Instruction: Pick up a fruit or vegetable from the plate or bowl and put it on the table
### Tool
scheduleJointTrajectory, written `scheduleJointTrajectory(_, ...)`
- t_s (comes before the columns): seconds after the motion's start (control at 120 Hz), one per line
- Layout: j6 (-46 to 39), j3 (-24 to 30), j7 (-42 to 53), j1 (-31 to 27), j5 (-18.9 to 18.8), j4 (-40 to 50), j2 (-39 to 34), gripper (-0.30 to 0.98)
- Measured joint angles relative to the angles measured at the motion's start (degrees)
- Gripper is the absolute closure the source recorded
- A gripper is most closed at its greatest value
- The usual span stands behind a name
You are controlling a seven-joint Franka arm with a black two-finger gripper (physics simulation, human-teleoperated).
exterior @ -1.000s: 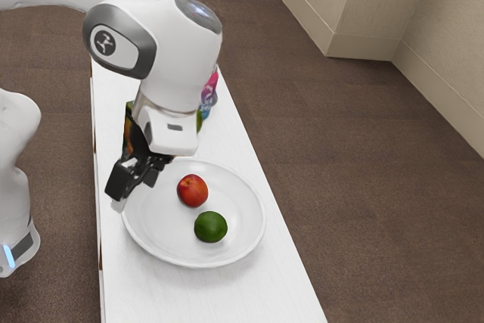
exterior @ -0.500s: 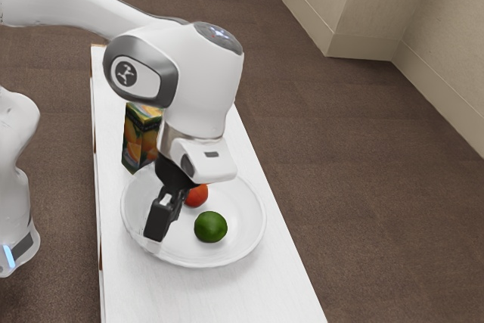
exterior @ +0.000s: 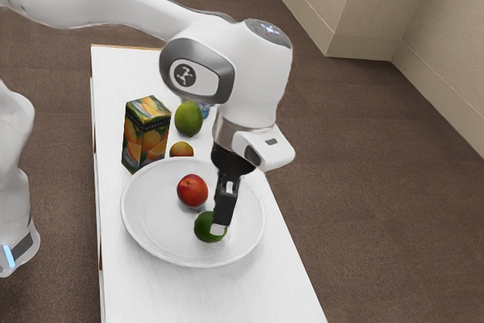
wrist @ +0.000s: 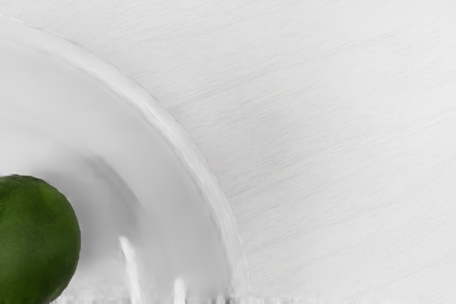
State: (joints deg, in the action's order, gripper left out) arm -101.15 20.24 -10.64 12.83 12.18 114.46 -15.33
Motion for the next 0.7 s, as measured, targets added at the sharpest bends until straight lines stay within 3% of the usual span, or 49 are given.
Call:
scheduleJointTrajectory(0.167,2.47,-5.6,-1.08,0.66,-1.72,5.39,-4.72,0.0)
scheduleJointTrajectory(0.375,4.12,-5.99,-2.2,4.73,-1.25,11.22,-9.8,0.0)
scheduleJointTrajectory(0.7,2.84,-5.4,-3.39,8.72,1.24,12.3,-7.91,0.0)
